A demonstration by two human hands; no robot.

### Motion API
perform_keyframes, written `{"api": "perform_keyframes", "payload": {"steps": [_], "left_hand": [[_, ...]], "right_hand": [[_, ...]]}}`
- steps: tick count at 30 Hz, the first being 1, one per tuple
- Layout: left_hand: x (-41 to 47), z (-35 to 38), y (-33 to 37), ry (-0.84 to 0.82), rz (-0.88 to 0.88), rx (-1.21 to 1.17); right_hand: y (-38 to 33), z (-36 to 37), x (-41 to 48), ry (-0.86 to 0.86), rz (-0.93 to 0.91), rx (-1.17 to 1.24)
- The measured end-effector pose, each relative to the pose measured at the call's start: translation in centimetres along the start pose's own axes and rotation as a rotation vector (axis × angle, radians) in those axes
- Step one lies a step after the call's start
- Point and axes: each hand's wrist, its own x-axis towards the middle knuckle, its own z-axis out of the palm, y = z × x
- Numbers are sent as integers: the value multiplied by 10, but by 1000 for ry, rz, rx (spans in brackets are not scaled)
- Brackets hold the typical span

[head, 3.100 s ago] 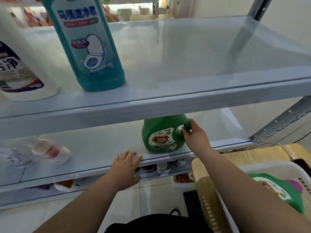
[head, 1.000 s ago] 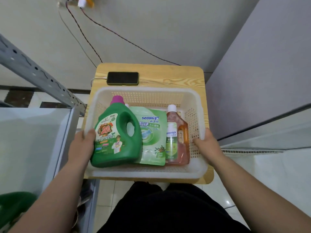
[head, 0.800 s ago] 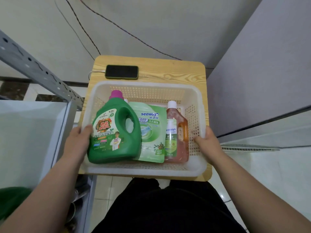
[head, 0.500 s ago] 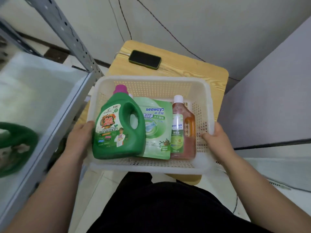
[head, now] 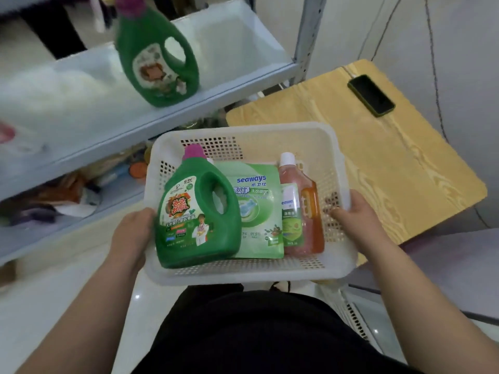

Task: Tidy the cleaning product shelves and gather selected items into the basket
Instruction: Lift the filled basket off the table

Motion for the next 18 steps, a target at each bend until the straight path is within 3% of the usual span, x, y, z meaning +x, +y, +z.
{"api": "perform_keyframes", "payload": {"steps": [9,14,18], "left_hand": [[-30,-104,-157,192,-285,-344],[-50,-150,-242,347,-483,-598],[-73,-173,-300,488,-628,-664]], "right_hand": [[-112,144,-12,-283,-162,-262],[-166,259,-31,-449,-284,-440],[-197,350,-51,-659,-353,-492]]}}
